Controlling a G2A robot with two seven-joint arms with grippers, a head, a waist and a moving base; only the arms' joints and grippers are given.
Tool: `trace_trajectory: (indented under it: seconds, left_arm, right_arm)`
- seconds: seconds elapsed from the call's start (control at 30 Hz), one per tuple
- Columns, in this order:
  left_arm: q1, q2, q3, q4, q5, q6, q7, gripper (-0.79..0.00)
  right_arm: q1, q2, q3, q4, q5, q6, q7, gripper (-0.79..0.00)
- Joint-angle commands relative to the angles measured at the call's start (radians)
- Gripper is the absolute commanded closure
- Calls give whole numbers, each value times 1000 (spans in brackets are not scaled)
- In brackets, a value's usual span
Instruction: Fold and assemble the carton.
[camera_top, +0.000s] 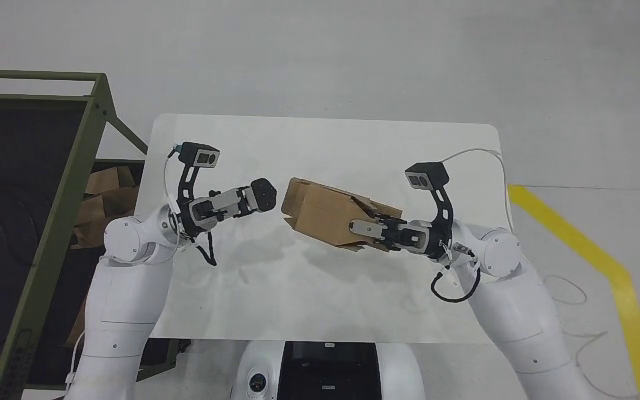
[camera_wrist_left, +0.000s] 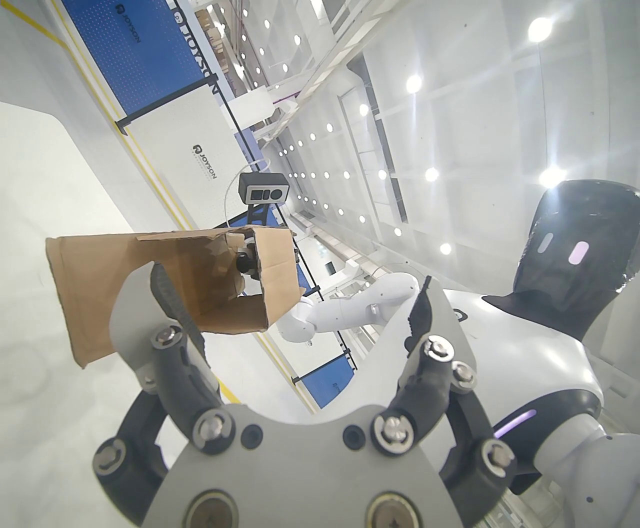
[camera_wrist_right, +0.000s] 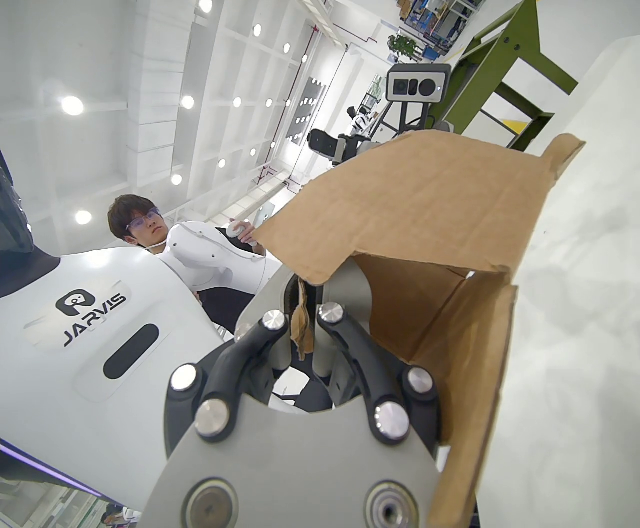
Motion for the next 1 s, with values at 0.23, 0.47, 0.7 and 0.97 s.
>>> trace_trajectory:
  seconds: [0.23, 0.47, 0.7, 0.97]
  left_arm:
    - [12, -1, 14, -16, -6, 7, 37, -785]
    - [5, 0, 45, -18, -11, -8, 34, -785]
    - [-5, -2, 88, -18, -13, -21, 42, -785]
    - [-20, -1, 122, -9, -6, -15, 32, -785]
  right_arm:
    - [-19, 0, -2, -15, 2, 4, -41, 0]
    - [-19, 2, -10, -11, 30, 14, -23, 0]
    - [-6, 3, -22, -6, 36, 17, -12, 0]
    - [1, 4, -29, -1, 40, 16, -10, 0]
